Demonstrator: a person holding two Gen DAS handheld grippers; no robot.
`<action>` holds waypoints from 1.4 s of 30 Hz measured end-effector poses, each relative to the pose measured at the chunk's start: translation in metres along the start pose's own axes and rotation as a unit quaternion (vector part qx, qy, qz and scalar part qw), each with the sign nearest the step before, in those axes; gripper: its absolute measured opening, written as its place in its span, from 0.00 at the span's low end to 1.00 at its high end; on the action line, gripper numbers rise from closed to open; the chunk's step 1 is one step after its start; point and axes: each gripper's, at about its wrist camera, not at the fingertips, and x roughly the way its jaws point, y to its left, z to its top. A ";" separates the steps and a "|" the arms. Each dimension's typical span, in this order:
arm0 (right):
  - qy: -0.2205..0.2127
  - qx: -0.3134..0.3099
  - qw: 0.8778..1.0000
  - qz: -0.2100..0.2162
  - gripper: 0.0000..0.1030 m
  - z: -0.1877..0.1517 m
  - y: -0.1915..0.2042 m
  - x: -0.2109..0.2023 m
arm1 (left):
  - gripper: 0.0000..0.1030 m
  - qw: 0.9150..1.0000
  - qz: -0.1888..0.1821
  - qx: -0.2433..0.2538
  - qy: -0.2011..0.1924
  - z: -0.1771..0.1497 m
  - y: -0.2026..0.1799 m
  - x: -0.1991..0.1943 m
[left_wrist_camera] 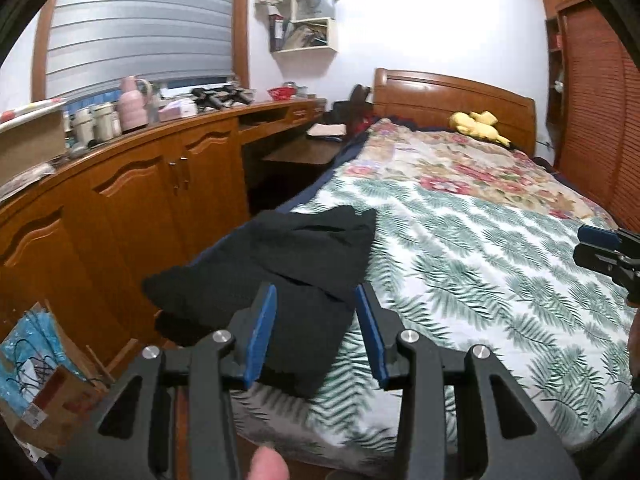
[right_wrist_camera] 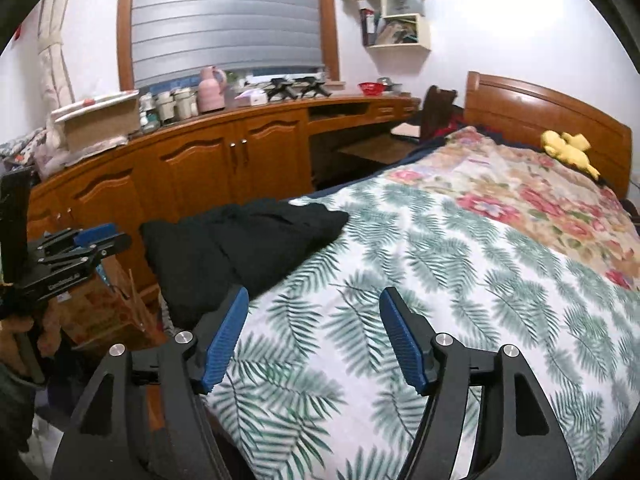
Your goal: Fold large clothes
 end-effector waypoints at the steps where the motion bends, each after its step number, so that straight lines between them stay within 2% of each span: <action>1: -0.001 0.003 1.000 -0.004 0.70 -0.003 -0.004 -0.005 | 0.38 1.000 -0.008 0.003 0.002 0.001 -0.008 0.001; 6: -0.009 0.020 0.999 -0.030 0.73 -0.027 -0.024 -0.035 | 0.38 0.998 -0.055 0.014 0.009 0.001 -0.045 0.002; 9: -0.014 0.036 0.998 -0.057 0.73 -0.042 -0.035 -0.055 | 0.39 0.998 -0.060 0.026 0.008 -0.006 -0.073 -0.001; 13: -0.020 0.060 0.995 -0.083 0.73 -0.066 -0.049 -0.085 | 0.39 0.995 -0.090 0.050 0.017 -0.018 -0.121 -0.004; 16: -0.021 0.072 0.990 -0.119 0.73 -0.087 -0.059 -0.114 | 0.39 0.991 -0.106 0.080 0.019 -0.033 -0.159 -0.010; 20: -0.025 0.102 0.982 -0.158 0.73 -0.113 -0.073 -0.146 | 0.39 0.985 -0.141 0.095 0.030 -0.047 -0.202 -0.018; 27: -0.027 0.139 0.968 -0.209 0.73 -0.151 -0.095 -0.190 | 0.39 0.975 -0.189 0.114 0.031 -0.056 -0.255 -0.039; 31: -0.035 0.151 0.957 -0.245 0.73 -0.163 -0.102 -0.216 | 0.39 0.970 -0.210 0.121 0.025 -0.054 -0.281 -0.054; 36: -0.058 0.164 0.949 -0.264 0.73 -0.165 -0.105 -0.247 | 0.39 0.964 -0.232 0.127 -0.001 -0.038 -0.302 -0.084; 42: -0.096 0.167 0.941 -0.278 0.73 -0.157 -0.097 -0.287 | 0.39 0.962 -0.245 0.119 -0.032 -0.019 -0.305 -0.115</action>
